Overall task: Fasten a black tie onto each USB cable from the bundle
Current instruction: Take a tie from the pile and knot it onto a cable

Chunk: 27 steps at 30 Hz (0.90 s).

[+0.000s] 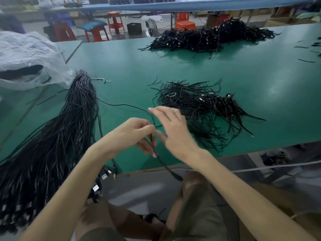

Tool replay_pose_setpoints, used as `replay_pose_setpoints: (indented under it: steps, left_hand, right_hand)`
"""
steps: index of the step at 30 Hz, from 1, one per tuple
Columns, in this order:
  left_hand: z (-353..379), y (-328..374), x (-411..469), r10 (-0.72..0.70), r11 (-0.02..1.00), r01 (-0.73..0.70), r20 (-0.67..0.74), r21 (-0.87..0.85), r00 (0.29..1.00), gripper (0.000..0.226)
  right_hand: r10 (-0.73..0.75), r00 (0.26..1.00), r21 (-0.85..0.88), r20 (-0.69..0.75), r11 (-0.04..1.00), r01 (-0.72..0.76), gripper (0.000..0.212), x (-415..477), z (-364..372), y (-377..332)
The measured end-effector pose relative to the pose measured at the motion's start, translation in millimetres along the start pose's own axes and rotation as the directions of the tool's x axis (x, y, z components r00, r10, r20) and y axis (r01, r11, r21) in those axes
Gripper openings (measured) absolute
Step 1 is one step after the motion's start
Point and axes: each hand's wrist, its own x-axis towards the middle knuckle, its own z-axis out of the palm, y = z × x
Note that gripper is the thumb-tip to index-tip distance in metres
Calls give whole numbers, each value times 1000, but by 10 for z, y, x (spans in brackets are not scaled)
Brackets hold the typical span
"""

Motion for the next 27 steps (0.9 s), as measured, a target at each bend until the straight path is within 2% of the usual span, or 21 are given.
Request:
replay_pose_setpoints:
  steps: [2,4,6,8,9,11,13,15,18,21,23,27]
  left_hand:
    - [42,7,52,-6,998,7,12,-63,1000,29]
    - [-17,-54,83,-58,982,54,-18,-180,998,30]
    - [-123,-168,104,-152,927,115,-76,-358,985,28]
    - [-217,-289,122,-195,814,95,-116,-573,974,21]
    - [-247,-328,121,-171,753,49,-123,-656,978,15]
    - [-274,-365,94,-61,661,-59,-131,-748,989,17]
    - [-273,-383,56,69,608,-169,-160,-776,985,31]
    - [-272,-377,36,137,631,-251,-213,-734,967,42]
    - [-273,-381,43,125,776,-283,-302,-564,945,36]
    - [-297,-396,75,68,810,-296,-419,-507,905,35]
    - [-335,-412,72,93,776,-340,-437,-531,895,44]
    - [-412,-378,-11,190,631,-378,-337,-677,922,50]
  right_hand:
    - [49,993,278,105,957,-76,61,30,136,-138]
    - [115,985,383,129,910,-156,49,60,215,-138]
    - [138,984,258,113,952,-163,38,42,232,-113]
    - [81,989,77,126,993,-91,35,0,222,-103]
    - [67,988,17,137,997,-70,34,-15,221,-109]
    - [133,982,44,135,989,-140,25,-47,231,-179]
    - [203,971,119,128,969,-218,24,-43,239,-254]
    - [203,970,85,130,973,-215,25,-45,237,-326]
    - [171,975,85,142,979,-184,27,-75,233,-398]
    - [160,971,53,176,984,-172,28,-148,253,-406]
    - [170,966,29,193,983,-179,28,-195,287,-382]
    - [220,942,18,254,972,-232,33,-214,328,-316]
